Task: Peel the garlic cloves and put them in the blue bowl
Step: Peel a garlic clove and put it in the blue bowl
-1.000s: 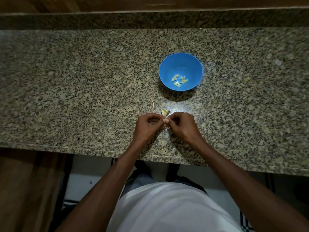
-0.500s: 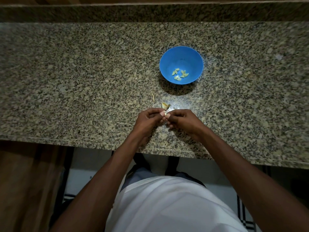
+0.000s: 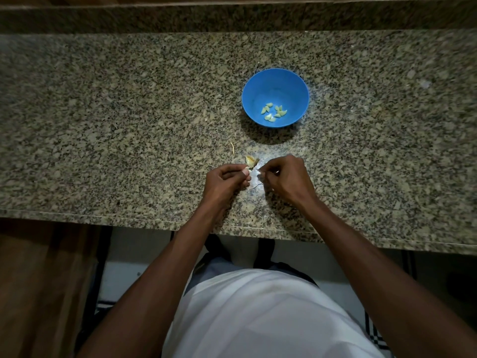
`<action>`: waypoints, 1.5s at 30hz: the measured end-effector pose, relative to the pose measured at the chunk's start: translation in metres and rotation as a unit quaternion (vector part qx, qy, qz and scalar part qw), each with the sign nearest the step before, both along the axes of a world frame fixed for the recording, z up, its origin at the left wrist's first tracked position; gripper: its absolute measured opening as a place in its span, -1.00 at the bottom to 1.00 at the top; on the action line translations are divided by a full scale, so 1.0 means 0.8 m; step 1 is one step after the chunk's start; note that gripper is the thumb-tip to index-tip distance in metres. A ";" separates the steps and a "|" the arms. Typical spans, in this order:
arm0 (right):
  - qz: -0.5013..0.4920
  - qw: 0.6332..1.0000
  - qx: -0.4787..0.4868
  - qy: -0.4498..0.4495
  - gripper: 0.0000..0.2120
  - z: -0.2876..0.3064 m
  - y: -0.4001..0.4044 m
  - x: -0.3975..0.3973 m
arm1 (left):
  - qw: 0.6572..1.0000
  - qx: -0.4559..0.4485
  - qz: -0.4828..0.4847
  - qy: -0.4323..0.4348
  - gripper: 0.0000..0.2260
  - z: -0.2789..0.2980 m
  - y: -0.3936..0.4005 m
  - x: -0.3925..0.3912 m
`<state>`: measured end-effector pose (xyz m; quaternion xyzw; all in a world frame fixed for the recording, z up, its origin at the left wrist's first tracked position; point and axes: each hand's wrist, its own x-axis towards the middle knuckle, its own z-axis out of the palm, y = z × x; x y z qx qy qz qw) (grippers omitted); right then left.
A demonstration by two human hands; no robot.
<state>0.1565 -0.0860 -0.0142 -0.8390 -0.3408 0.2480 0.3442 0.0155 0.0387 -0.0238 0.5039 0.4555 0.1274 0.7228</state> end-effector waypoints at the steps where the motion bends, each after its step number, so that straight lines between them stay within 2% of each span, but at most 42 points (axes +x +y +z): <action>1: -0.011 1.000 -0.007 -0.011 -0.95 0.000 0.000 0.000 | 1.000 -0.003 0.003 -0.002 -0.83 0.002 0.000 0.000; 3: -0.036 0.999 -0.021 -0.029 -0.81 -0.002 0.001 -0.002 | 1.000 -0.006 0.005 -0.008 -0.82 0.003 -0.001 0.000; 6: -0.021 0.999 0.023 -0.001 -0.82 -0.003 0.006 -0.005 | 1.000 -0.002 0.003 -0.011 -0.82 0.002 -0.003 0.000; 8: -0.021 0.994 0.051 0.091 -0.85 -0.006 0.010 -0.007 | 1.000 -0.003 0.006 -0.013 -0.81 0.002 -0.003 0.000; 11: -0.058 0.960 0.085 0.259 -0.80 -0.008 0.008 -0.011 | 1.000 0.000 -0.001 -0.013 -0.81 0.002 -0.005 0.000; 12: -0.059 0.955 0.093 0.274 -0.80 -0.009 0.008 -0.012 | 1.000 0.006 -0.005 -0.009 -0.81 0.002 -0.006 0.001; 17: -0.074 0.969 0.072 0.224 -0.83 -0.014 0.010 -0.015 | 1.000 0.022 -0.018 0.008 -0.81 -0.001 -0.011 -0.001; 20: -0.090 0.959 0.067 0.260 -0.94 -0.016 0.009 -0.014 | 0.999 0.019 -0.031 0.004 -0.81 -0.001 -0.012 -0.003; 23: -0.095 0.952 0.075 0.280 -0.95 -0.016 0.007 -0.013 | 0.999 0.027 -0.037 0.013 -0.84 0.000 -0.010 -0.003; 29: -0.092 0.945 0.086 0.303 -0.84 -0.011 0.007 -0.012 | 0.993 0.089 -0.057 0.053 -0.87 0.003 -0.004 -0.004; 34: -0.099 0.943 0.101 0.301 -0.82 -0.012 0.006 -0.013 | 0.968 0.196 -0.104 0.117 -0.90 -0.003 -0.003 -0.005; 37: -0.096 0.938 0.098 0.318 -0.83 -0.013 0.007 -0.015 | 0.962 0.236 -0.102 0.087 -0.90 0.001 -0.004 -0.003; 41: -0.091 0.944 0.089 0.305 -0.83 -0.010 0.011 -0.016 | 0.972 0.212 -0.101 0.023 -0.82 0.007 -0.006 -0.002; 45: -0.111 0.949 0.087 0.280 -0.83 -0.006 0.013 -0.020 | 0.976 0.204 -0.063 0.048 -0.81 0.010 -0.007 0.003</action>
